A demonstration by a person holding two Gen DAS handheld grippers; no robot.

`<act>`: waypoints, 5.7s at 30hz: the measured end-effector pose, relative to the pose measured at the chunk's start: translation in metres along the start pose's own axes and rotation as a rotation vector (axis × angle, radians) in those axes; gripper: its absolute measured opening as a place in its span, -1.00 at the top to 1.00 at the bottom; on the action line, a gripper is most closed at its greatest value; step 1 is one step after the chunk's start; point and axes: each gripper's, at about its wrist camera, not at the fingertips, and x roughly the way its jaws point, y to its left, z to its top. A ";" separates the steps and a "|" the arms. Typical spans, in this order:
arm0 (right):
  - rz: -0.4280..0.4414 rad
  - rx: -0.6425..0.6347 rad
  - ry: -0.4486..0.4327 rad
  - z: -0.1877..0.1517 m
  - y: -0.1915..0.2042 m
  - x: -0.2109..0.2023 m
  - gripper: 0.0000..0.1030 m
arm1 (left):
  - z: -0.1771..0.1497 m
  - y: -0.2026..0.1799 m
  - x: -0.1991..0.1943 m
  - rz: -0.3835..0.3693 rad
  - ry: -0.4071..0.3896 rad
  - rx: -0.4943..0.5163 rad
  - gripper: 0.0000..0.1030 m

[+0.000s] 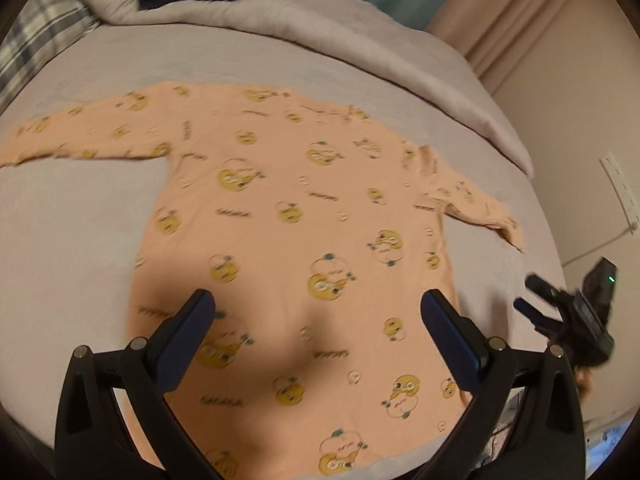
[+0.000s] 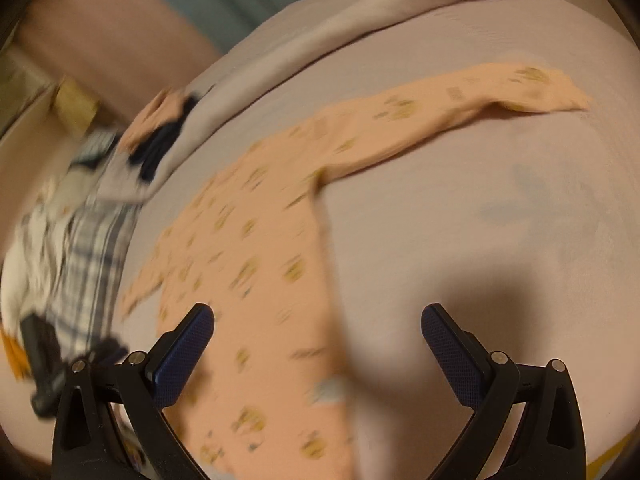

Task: Fold small clothes
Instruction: 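Grasp the cuff of a peach shirt sleeve with the right gripper, then fold the held sleeve across the shirt body with the right gripper, release, then grasp the other sleeve cuff with the left gripper and fold it across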

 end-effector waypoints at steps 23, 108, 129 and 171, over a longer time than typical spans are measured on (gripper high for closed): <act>0.080 0.590 -0.329 0.105 -0.167 0.012 -0.11 | 0.062 0.015 0.093 -0.151 0.113 -0.156 -0.99; -0.253 -0.456 0.016 -0.006 0.140 0.128 -0.23 | 0.116 0.157 0.094 -0.019 -0.263 -0.515 0.85; -0.093 -0.589 0.161 -0.054 0.188 0.095 -0.26 | 0.042 0.298 -0.001 -0.180 -0.368 -0.898 -0.35; 0.141 -0.628 0.220 -0.046 0.302 0.209 0.56 | 0.153 0.286 -0.058 -0.058 -0.554 -0.508 0.99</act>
